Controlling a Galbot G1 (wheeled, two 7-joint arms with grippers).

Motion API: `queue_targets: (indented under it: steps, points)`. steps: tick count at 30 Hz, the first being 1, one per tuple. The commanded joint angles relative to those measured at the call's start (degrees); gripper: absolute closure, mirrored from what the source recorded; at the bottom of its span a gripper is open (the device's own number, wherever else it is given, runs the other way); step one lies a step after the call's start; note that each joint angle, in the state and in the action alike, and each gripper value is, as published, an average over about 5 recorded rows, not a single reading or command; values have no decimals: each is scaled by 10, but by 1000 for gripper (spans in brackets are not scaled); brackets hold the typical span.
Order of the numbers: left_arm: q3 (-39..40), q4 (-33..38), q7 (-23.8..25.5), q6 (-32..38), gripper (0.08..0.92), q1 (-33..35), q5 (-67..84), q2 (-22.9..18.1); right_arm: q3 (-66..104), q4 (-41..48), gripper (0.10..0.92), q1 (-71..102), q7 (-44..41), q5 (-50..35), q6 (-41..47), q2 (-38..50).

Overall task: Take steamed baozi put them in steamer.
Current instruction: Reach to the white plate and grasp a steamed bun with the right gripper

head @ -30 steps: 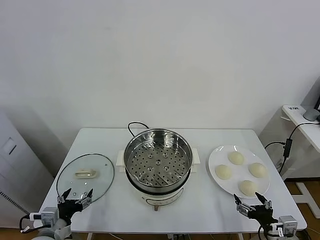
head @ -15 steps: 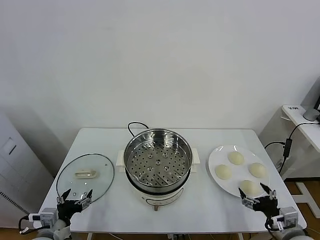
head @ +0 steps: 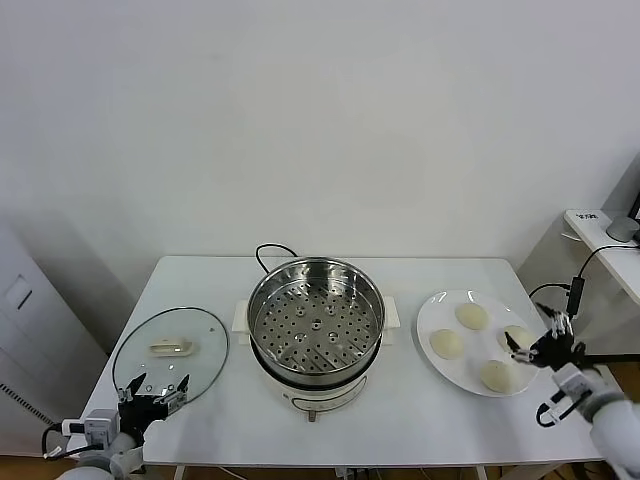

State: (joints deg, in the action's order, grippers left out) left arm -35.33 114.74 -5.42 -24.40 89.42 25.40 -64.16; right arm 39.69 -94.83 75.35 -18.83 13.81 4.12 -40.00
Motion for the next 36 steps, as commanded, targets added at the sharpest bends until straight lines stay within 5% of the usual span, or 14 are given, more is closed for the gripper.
queue_targets:
  steps: [1, 11, 19, 36]
  points:
    - [1, -5, 1, -23, 177, -8, -4, -1, -108, 140, 203, -192, -176, 73, -45, 86]
    - [-1, -15, 9, -32, 177, -12, -7, -6, -408, 293, 203, -487, -329, 8, -113, 121]
    - [-2, -12, 10, -37, 177, -10, -8, -6, -591, 427, 203, -672, -403, -8, -180, 64]
    - [0, -6, 11, -41, 177, -10, -11, -8, -651, 625, 203, -754, -445, 39, -244, -106]
